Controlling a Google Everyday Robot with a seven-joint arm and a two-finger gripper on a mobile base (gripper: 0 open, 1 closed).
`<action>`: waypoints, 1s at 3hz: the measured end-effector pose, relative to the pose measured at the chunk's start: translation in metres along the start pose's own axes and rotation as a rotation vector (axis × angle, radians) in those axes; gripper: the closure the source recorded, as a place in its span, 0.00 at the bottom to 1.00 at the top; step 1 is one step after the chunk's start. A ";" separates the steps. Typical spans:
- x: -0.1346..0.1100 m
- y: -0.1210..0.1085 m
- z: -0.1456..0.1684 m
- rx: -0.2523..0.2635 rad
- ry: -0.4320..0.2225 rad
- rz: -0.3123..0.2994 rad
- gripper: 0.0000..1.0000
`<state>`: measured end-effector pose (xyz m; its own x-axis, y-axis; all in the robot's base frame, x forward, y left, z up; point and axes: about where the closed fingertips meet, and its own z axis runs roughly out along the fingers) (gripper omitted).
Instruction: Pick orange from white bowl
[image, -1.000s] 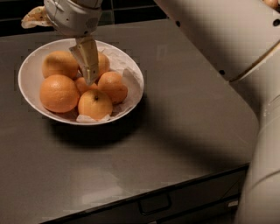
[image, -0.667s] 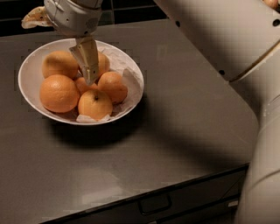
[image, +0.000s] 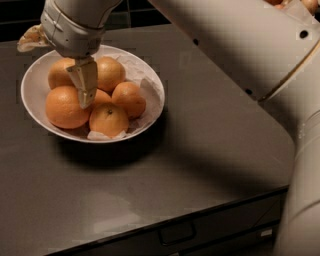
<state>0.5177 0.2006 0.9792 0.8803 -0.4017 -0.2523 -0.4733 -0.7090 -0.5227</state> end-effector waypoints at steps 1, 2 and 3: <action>-0.007 -0.004 0.014 -0.004 -0.019 -0.012 0.12; -0.009 -0.003 0.019 -0.024 -0.010 -0.004 0.15; -0.015 0.003 0.012 -0.045 0.013 0.015 0.14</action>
Offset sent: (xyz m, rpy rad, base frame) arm -0.0060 0.0174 -0.0168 -0.0478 0.0271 -0.0016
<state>0.5039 0.2117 0.9715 0.8729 -0.4194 -0.2493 -0.4875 -0.7283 -0.4815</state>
